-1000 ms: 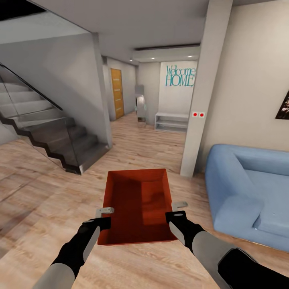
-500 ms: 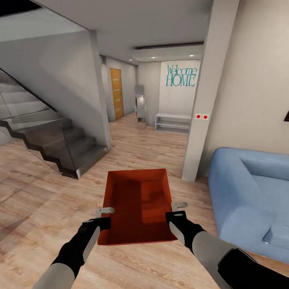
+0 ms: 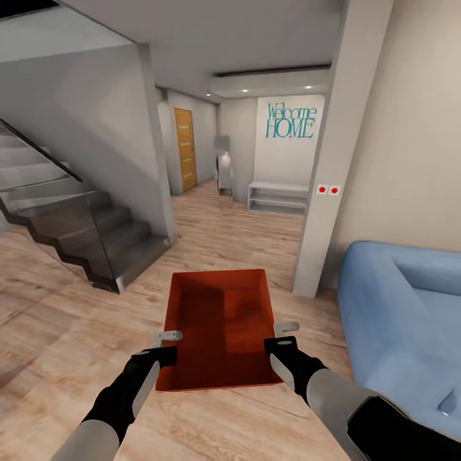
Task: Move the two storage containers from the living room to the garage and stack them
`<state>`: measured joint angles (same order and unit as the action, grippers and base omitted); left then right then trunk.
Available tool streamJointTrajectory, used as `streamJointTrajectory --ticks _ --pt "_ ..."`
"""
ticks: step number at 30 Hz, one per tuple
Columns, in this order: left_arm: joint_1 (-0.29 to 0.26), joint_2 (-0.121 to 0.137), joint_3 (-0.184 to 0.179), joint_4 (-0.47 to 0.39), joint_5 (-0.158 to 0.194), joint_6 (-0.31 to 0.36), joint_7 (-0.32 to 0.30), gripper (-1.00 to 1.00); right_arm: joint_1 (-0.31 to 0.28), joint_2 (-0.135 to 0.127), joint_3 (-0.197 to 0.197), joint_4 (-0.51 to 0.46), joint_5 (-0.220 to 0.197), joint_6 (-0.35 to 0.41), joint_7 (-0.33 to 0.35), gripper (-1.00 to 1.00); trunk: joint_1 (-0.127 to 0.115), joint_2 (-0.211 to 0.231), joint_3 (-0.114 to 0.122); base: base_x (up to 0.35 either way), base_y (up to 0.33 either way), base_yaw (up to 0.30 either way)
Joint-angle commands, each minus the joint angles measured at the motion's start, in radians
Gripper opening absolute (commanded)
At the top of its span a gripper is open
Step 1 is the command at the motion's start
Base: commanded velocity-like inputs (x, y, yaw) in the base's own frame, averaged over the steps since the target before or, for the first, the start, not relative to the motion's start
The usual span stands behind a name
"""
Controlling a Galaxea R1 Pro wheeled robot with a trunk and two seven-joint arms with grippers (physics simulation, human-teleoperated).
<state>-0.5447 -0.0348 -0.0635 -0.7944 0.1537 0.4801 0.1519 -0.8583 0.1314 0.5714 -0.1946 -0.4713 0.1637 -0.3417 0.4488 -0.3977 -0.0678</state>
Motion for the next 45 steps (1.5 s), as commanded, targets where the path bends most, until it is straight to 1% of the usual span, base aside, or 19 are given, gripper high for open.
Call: streamJointTrajectory --ticks 1,45 --pt "-0.001 0.003 0.002 -0.003 -0.036 -0.016 0.015 -1.0 0.0 -0.001 0.039 0.0 -0.04 0.005 0.012 -1.0 0.001 -0.002 -0.002 0.322 0.0 0.0" --pt "-0.001 0.003 0.002 -0.003 -0.036 -0.017 0.015 -1.0 0.0 -0.001 0.039 0.0 -0.04 0.005 0.012 -1.0 0.001 -0.002 -0.002 0.322 0.0 0.0"
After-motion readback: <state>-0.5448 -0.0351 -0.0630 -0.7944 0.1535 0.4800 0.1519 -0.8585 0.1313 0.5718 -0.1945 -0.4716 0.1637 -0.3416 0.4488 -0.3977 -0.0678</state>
